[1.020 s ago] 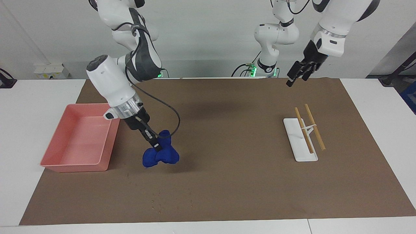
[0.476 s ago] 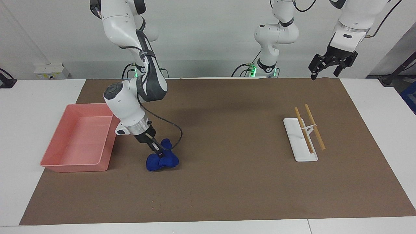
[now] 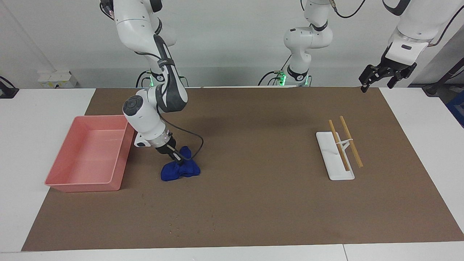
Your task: Wipe water with towel using both arms
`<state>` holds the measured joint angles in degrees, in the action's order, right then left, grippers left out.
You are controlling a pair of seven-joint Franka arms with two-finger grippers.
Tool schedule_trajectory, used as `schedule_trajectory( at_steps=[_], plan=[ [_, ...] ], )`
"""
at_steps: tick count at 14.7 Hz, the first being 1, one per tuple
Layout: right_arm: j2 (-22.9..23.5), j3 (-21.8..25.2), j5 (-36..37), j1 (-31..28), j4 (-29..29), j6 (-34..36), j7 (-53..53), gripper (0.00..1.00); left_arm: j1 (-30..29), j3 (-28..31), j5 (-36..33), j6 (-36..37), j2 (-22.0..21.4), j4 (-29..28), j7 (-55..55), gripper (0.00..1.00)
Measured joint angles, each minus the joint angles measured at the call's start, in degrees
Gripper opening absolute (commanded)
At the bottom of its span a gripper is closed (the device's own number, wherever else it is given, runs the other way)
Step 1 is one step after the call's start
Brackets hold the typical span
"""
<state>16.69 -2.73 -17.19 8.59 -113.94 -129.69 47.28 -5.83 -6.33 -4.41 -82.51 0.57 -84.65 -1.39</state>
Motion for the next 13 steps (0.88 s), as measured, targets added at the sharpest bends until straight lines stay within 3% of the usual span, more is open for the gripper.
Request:
schedule_trajectory(
  at_steps=[5,9,13],
  plan=[
    [-3.2,0.0,0.3,0.0,-5.0,2.9,0.3,0.0,-1.0,-1.7,0.0,0.7,0.0,-0.1,1.5,1.0],
    [-7.1,-0.1,0.3,0.0,-8.9,11.1,2.1,0.0,-0.9,-2.0,0.0,1.3,-0.1,-0.7,1.7,1.0],
    [-11.3,-0.4,0.3,0.2,-14.8,12.9,5.5,0.0,-0.8,-2.1,0.1,1.2,-0.1,-0.7,1.7,1.0]
  ],
)
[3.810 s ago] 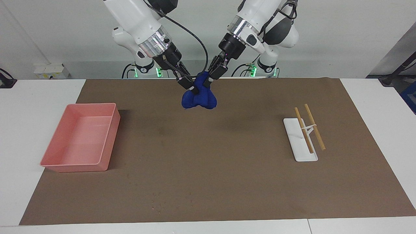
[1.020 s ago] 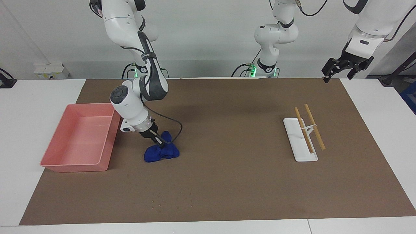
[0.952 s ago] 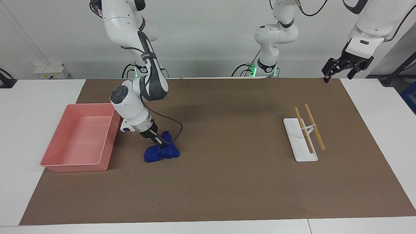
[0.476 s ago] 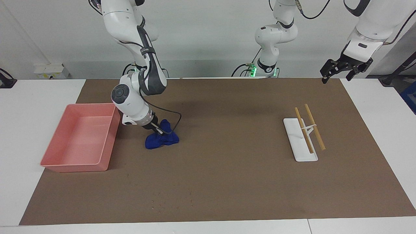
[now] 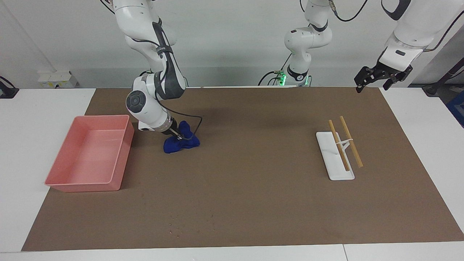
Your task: Wipe water with towel using both arms
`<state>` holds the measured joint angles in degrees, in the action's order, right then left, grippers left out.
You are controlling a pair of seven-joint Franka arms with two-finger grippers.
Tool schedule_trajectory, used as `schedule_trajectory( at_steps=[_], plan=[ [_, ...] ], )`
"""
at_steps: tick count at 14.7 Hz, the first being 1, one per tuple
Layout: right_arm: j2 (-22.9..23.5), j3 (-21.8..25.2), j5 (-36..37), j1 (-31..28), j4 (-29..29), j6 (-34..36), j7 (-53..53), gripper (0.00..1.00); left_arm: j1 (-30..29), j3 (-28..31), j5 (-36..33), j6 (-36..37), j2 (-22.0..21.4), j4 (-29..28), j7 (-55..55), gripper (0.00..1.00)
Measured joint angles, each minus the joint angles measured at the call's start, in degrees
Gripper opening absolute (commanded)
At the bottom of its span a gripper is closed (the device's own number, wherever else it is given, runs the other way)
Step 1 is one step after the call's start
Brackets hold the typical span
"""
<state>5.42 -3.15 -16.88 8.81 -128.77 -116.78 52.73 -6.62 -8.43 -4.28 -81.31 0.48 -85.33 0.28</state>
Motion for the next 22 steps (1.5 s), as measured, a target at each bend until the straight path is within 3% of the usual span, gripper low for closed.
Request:
schedule_trajectory(
  at_steps=[9,16,19,22],
  plan=[
    [-10.9,-0.2,0.0,4.5,-11.8,5.7,7.1,0.0,3.3,3.2,0.1,0.0,0.0,0.0,0.0,1.0],
    [-17.5,-0.3,0.0,6.8,-17.6,9.4,9.0,0.0,6.4,5.7,0.4,-0.2,0.0,0.0,0.0,1.0],
    [-18.1,-0.4,0.0,9.8,-18.4,6.0,11.2,0.0,7.0,5.8,1.9,-0.3,0.0,0.0,0.0,1.0],
    [-17.8,-0.5,0.0,11.8,-18.8,-2.9,11.2,0.0,7.5,5.9,1.9,-0.7,0.0,0.0,0.0,1.0]
  ],
)
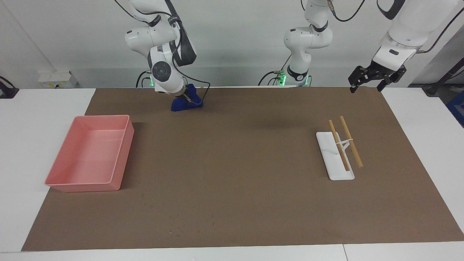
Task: Wipe water with towel using both arms
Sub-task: 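Move the blue cloth with the right gripper into the pink bin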
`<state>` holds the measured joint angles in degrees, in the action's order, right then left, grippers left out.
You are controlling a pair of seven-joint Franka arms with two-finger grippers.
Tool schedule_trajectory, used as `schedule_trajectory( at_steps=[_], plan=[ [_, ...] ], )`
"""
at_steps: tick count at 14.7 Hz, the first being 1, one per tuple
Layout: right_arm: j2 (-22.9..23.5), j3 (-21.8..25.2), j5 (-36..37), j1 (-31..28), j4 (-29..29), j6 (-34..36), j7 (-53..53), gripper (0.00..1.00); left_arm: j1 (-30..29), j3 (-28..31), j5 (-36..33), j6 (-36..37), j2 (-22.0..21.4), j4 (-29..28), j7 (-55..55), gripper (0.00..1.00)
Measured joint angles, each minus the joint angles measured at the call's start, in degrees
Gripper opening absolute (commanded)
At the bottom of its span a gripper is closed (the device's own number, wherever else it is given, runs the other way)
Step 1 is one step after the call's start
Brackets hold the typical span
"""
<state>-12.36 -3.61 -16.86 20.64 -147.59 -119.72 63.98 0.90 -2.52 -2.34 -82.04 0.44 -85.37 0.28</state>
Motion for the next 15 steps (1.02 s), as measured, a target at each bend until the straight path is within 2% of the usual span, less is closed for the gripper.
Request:
schedule_trajectory(
  at_steps=[4,7,9,13,15],
  plan=[
    [1.9,-0.1,0.0,2.8,-0.1,-10.4,-0.2,0.0,0.2,0.2,0.0,-0.4,0.0,-0.1,0.0,1.0],
    [3.5,0.1,0.0,2.1,0.6,-14.9,-2.5,0.0,0.2,0.2,0.0,-0.4,0.0,-0.3,0.0,1.0],
    [4.4,0.3,0.0,-1.1,1.8,-15.4,-6.5,0.0,0.2,0.2,0.0,-0.4,0.0,-0.3,0.0,1.0],
    [5.7,0.7,0.0,-11.6,3.1,-15.4,-19.0,0.0,0.2,0.3,0.1,-0.4,0.0,-0.4,0.0,1.0],
    [6.0,0.8,0.0,-14.4,4.5,-14.5,-21.9,0.0,0.2,0.3,1.3,-0.5,-0.1,-0.4,0.0,1.0]
  ],
)
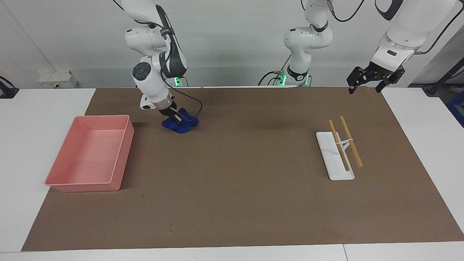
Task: Wipe water with towel using both arms
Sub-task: 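Move the blue cloth with the right gripper into the pink bin, then open the right gripper to drop the cloth and lift away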
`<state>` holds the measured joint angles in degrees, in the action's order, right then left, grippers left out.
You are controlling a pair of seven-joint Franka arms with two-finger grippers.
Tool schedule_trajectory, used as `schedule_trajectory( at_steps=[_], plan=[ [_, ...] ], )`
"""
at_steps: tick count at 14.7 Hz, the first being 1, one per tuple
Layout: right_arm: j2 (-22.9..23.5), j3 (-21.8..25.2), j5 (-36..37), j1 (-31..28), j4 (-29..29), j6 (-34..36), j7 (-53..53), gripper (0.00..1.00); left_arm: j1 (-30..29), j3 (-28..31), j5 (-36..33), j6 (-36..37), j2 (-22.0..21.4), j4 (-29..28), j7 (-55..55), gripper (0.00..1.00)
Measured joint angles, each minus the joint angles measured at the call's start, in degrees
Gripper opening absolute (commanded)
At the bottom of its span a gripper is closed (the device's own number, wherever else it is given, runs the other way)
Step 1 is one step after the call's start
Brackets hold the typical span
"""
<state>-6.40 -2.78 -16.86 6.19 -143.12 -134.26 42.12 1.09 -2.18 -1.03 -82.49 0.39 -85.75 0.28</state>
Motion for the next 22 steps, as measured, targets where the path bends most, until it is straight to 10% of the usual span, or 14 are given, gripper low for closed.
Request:
schedule_trajectory(
  at_steps=[9,22],
  plan=[
    [2.0,0.3,13.5,-9.6,32.8,28.2,-8.5,0.0,0.1,0.0,1.8,-1.6,-0.1,-0.2,0.0,1.0],
    [16.6,0.6,16.3,-26.5,30.2,16.0,-43.8,0.0,0.1,-0.1,1.8,-1.6,-0.2,-0.6,0.0,1.0]
  ],
)
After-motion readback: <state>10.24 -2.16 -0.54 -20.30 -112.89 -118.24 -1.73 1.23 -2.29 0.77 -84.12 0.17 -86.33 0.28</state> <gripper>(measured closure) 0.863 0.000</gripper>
